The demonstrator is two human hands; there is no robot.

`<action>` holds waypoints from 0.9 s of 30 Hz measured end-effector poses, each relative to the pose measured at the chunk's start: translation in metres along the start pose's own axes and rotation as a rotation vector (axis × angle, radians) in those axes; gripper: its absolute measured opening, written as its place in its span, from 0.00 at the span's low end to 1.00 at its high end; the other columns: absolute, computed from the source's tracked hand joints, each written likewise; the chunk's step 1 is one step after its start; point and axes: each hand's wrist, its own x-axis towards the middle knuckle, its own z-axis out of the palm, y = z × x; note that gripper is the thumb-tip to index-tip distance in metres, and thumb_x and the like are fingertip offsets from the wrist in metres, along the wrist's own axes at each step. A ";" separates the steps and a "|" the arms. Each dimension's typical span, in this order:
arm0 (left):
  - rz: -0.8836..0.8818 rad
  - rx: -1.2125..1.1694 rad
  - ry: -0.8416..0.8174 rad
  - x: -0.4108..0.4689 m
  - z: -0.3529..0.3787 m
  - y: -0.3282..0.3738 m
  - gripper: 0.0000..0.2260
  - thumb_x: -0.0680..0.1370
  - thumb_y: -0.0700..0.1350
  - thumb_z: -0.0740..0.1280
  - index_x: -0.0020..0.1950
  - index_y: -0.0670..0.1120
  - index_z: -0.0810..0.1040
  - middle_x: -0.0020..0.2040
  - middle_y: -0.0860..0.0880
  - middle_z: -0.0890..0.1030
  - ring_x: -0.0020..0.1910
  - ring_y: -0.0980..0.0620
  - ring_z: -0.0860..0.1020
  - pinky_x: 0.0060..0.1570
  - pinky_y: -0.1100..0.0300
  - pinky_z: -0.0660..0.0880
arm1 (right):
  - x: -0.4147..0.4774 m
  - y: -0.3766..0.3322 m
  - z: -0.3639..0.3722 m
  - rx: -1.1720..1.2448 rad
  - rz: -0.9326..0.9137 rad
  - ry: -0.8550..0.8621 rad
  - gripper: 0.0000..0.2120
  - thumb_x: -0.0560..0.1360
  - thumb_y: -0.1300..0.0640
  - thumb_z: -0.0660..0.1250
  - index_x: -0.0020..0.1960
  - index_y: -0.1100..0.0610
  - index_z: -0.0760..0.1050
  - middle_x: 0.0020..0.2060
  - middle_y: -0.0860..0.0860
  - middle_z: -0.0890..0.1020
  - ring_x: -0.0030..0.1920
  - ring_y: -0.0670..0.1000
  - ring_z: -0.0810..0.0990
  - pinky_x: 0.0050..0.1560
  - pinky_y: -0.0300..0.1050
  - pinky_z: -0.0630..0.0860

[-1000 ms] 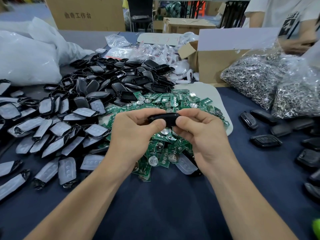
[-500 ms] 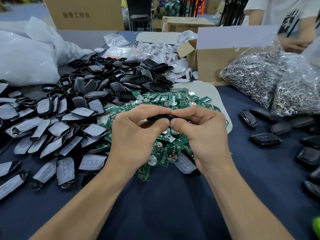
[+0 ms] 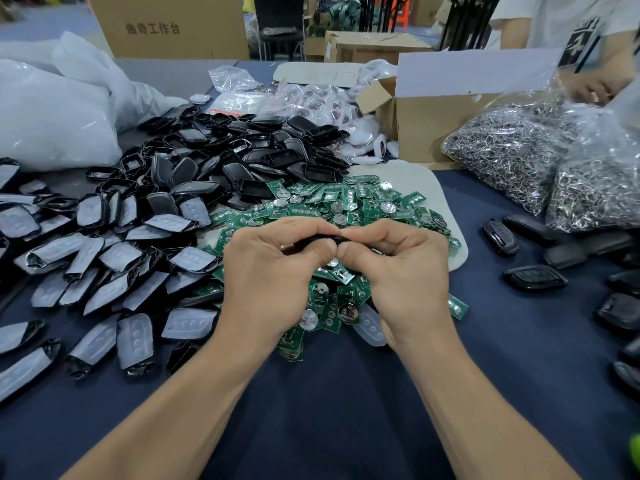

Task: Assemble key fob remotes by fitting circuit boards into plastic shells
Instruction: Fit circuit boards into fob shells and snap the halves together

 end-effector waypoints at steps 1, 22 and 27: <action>-0.021 0.018 0.011 0.001 0.000 -0.001 0.15 0.72 0.34 0.77 0.42 0.56 0.89 0.42 0.56 0.88 0.45 0.57 0.86 0.45 0.69 0.79 | 0.000 -0.001 0.001 0.012 0.024 -0.002 0.14 0.68 0.75 0.76 0.38 0.56 0.85 0.33 0.53 0.87 0.34 0.48 0.85 0.40 0.39 0.80; 0.264 0.410 -0.036 -0.002 0.002 0.006 0.14 0.77 0.43 0.73 0.59 0.59 0.86 0.52 0.64 0.82 0.61 0.59 0.75 0.61 0.73 0.67 | 0.006 -0.002 -0.003 0.351 0.287 -0.123 0.16 0.72 0.79 0.67 0.49 0.60 0.80 0.35 0.52 0.82 0.37 0.48 0.81 0.43 0.43 0.78; 0.148 0.181 0.015 0.000 0.004 0.004 0.16 0.70 0.46 0.78 0.52 0.65 0.85 0.51 0.60 0.85 0.58 0.56 0.81 0.62 0.59 0.76 | 0.007 -0.002 -0.004 0.407 0.273 -0.174 0.18 0.72 0.82 0.64 0.45 0.61 0.80 0.41 0.58 0.84 0.44 0.55 0.83 0.46 0.44 0.82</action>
